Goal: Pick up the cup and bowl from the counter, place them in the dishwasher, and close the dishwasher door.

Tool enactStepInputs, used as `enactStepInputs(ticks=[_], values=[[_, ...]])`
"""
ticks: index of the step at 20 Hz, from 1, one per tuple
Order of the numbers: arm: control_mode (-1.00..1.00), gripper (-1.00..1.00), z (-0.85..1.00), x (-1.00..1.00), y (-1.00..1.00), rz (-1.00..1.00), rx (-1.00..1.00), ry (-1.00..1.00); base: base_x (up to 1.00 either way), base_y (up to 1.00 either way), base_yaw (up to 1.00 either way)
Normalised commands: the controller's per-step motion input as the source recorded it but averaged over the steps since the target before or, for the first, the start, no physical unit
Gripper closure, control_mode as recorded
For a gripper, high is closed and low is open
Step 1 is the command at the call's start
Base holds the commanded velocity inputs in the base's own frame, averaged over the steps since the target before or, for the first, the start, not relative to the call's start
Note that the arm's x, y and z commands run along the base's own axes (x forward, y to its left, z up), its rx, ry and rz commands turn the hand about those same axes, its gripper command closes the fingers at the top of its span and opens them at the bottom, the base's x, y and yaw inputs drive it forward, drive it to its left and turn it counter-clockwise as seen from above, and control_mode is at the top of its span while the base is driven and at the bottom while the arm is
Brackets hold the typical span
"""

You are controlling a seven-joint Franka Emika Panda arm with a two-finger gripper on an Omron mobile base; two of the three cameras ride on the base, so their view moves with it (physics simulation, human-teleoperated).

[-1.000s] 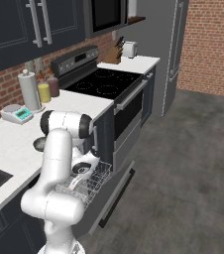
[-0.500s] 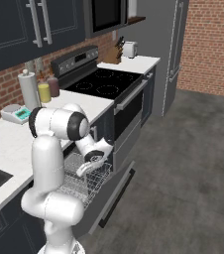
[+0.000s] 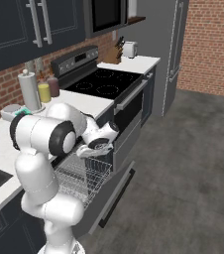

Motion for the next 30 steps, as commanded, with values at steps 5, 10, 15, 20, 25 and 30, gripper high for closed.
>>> enactStepInputs(ticks=[5, 10, 15, 20, 25, 30], values=[[-1.00, -1.00, 1.00, 0.09, -0.04, -0.33, 0.03, 0.11, 0.00, 0.00, 0.00], [-1.00, -1.00, 1.00, 0.20, -0.10, -0.27, 0.03, 0.15, 0.00, 0.00, 0.00], [-1.00, -1.00, 0.81, 0.05, 0.09, -0.29, 0.04, 0.29, 0.00, 0.00, 0.00], [-1.00, -1.00, 0.03, 0.10, 0.68, -0.35, -0.10, 0.39, 0.00, 0.00, 0.00], [-1.00, -1.00, 0.06, 0.01, 0.84, -0.24, -0.23, 0.18, 0.00, 0.00, 0.00], [-1.00, -1.00, 0.00, 0.00, 0.60, -0.05, -0.17, 0.03, 0.00, 0.00, 0.00]])
